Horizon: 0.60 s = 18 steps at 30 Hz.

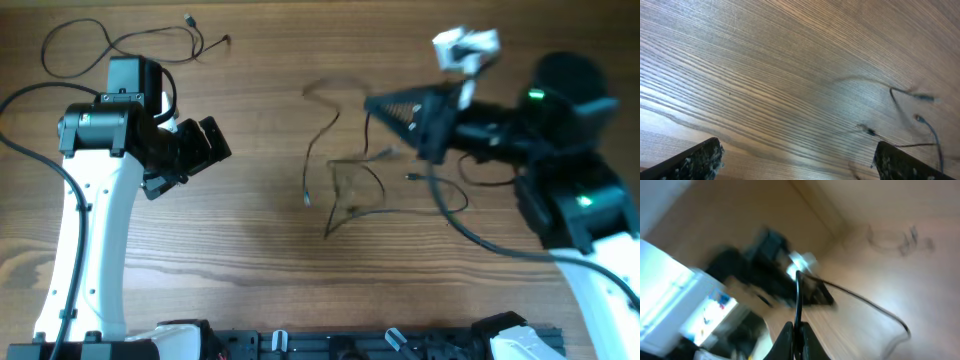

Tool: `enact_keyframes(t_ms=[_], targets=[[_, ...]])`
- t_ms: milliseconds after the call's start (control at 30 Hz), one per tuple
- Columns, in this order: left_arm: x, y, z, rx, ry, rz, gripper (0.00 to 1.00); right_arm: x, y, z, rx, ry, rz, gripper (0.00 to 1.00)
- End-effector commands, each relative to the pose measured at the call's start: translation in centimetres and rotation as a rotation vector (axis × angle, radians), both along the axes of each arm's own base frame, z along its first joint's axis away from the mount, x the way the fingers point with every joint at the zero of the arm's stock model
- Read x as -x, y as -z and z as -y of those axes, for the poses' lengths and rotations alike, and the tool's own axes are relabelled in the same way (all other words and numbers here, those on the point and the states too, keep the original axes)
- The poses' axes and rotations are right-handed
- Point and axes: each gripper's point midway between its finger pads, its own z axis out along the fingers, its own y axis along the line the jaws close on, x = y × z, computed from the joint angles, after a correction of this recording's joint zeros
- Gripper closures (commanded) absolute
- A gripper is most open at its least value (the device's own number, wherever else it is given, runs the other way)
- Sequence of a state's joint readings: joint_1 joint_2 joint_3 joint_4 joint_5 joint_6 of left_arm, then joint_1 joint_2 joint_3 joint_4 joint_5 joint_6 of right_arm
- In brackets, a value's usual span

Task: Untangle cables
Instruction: 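Lift the grasped cable with the right gripper up and to the right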

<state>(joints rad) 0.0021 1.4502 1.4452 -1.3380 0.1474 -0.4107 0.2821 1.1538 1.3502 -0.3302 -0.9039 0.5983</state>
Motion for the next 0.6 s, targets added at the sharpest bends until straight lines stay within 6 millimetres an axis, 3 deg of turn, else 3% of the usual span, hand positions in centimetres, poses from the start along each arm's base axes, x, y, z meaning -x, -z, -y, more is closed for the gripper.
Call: enact_keyframes(t_ms=[0, 67, 133, 200, 233, 300, 367, 467, 567], targets=[[0.0, 0.4, -0.3, -0.006, -0.023, -0.012, 0.0, 2.3, -7.5, 1.3, -0.152, 0.009, 0.061, 0.96], [0.0, 0.4, -0.3, -0.006, -0.023, -0.012, 0.0, 1.5, -9.0, 2.1, -0.153, 0.099, 0.142, 0.96], [0.0, 0.4, -0.3, -0.006, -0.023, -0.012, 0.0, -0.6, -7.8, 3.2, -0.097, 0.23, 0.156, 0.96], [0.0, 0.4, -0.2, -0.001, -0.022, -0.013, 0.0, -4.0, -3.6, 5.9, 0.003, 0.471, 0.003, 0.96], [0.0, 0.4, -0.2, 0.001, -0.02, -0.013, 0.0, -5.6, -0.1, 8.2, 0.082, 0.637, -0.119, 0.96], [0.1, 0.5, 0.0, 0.001, -0.016, -0.016, 0.0, -6.5, 4.5, 11.1, 0.149, 0.836, -0.324, 0.96], [0.2, 0.7, 0.0, 0.001, -0.016, -0.021, 0.0, -6.3, 7.1, 11.6, 0.157, 0.882, -0.472, 0.96], [0.2, 1.2, 0.0, 0.004, -0.015, -0.027, 0.0, -6.0, 5.4, 8.5, 0.087, 0.697, -0.448, 0.96], [0.5, 1.9, 0.1, 0.009, -0.014, -0.045, 0.0, -4.9, 0.4, 5.0, -0.059, 0.465, -0.328, 0.96]])
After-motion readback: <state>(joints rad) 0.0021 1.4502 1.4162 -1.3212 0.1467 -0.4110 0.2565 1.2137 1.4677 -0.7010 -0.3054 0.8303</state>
